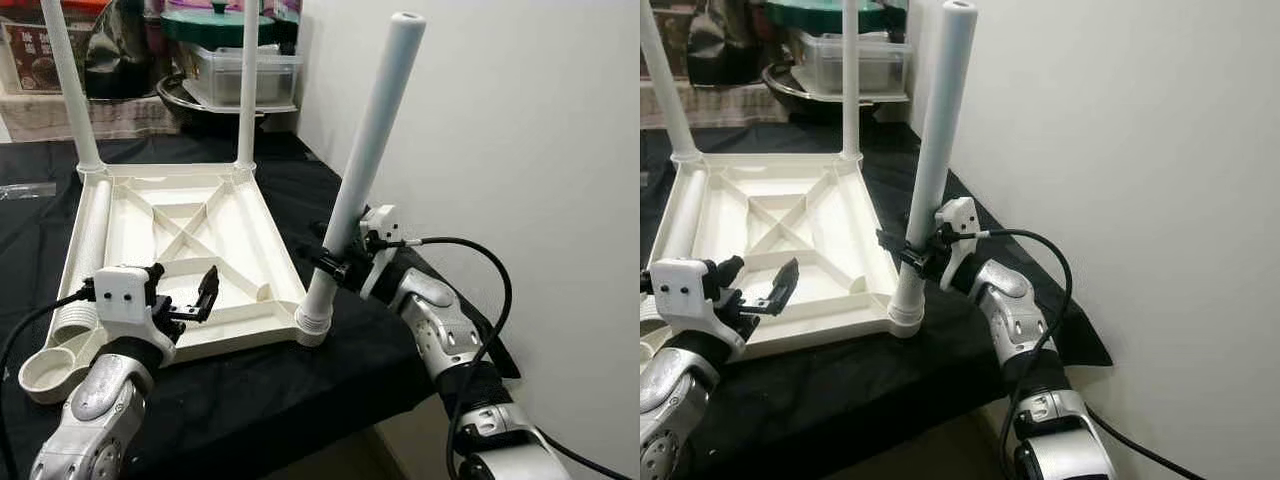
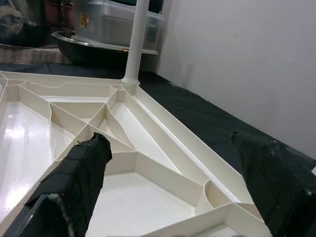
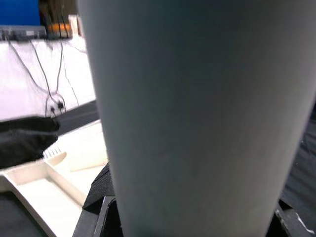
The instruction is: Building children table
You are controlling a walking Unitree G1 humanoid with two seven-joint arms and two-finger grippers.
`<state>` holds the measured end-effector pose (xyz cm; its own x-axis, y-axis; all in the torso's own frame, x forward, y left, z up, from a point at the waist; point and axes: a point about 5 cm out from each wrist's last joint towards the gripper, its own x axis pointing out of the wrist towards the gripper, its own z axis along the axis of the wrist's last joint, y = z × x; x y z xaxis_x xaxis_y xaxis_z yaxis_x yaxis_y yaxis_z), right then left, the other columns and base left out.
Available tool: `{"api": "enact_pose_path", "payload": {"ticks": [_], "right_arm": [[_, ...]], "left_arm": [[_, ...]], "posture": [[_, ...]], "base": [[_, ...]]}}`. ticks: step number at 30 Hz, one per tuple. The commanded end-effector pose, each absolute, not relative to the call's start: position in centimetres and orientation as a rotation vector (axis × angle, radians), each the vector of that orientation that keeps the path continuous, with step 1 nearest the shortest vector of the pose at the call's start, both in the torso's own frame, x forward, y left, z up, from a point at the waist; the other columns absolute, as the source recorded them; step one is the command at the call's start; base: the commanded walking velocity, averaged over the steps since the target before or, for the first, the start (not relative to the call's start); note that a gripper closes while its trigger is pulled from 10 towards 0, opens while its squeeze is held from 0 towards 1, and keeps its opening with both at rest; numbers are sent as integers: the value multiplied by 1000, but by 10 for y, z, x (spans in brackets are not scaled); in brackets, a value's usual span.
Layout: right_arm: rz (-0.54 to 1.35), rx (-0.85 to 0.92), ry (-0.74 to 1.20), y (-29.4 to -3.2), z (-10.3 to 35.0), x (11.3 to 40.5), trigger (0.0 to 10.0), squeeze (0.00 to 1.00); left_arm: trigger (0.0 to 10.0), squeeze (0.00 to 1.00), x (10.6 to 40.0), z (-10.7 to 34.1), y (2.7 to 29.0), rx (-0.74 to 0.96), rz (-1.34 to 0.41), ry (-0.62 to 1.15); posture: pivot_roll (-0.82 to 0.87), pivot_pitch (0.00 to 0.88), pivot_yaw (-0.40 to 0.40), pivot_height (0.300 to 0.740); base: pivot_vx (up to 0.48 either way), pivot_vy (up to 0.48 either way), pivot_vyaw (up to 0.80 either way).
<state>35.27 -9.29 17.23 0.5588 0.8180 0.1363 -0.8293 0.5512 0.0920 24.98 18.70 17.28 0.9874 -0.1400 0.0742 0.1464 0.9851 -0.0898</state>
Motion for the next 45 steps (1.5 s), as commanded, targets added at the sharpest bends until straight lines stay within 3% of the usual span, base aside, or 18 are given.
{"api": "enact_pose_path", "payload": {"ticks": [1,12,31,34,35,37,39,40,41,45], "right_arm": [[1052,339,366,-84,87,324,10000,0],[1226,347,429,-84,86,319,10000,0],[1227,266,375,-74,100,331,10000,0],[1153,238,369,-73,100,335,10000,0],[1038,208,350,-72,100,341,10000,0],[1038,208,350,-72,100,341,10000,0],[716,161,331,-79,95,352,10000,0],[716,161,331,-79,95,352,10000,0],[552,151,333,-87,91,355,10000,0],[352,95,354,-99,82,356,10000,0]], "left_arm": [[10000,0,249,168,183,-94,-155,-42],[10000,0,249,167,181,-96,-164,-34],[10000,0,249,166,180,-94,-158,-37],[10000,0,250,166,180,-95,-158,-38],[10000,0,250,166,179,-97,-159,-39],[10000,0,250,166,179,-97,-159,-39],[10000,0,250,165,179,-100,-157,-40],[10000,0,250,165,179,-100,-157,-40],[10000,0,250,165,180,-100,-155,-40],[10000,0,250,165,181,-98,-153,-39]], "posture": [[137,0,-149,740],[143,0,-153,740],[138,0,-164,740],[131,0,-164,740],[130,0,-165,740],[130,0,-165,740],[125,0,-162,740],[125,0,-162,740],[123,0,-161,740],[123,0,-160,740]], "base": [[0,0,0],[0,0,0],[0,0,0],[0,0,0],[0,0,0],[0,0,0],[0,0,0],[0,0,0],[0,0,0],[0,0,0]]}}
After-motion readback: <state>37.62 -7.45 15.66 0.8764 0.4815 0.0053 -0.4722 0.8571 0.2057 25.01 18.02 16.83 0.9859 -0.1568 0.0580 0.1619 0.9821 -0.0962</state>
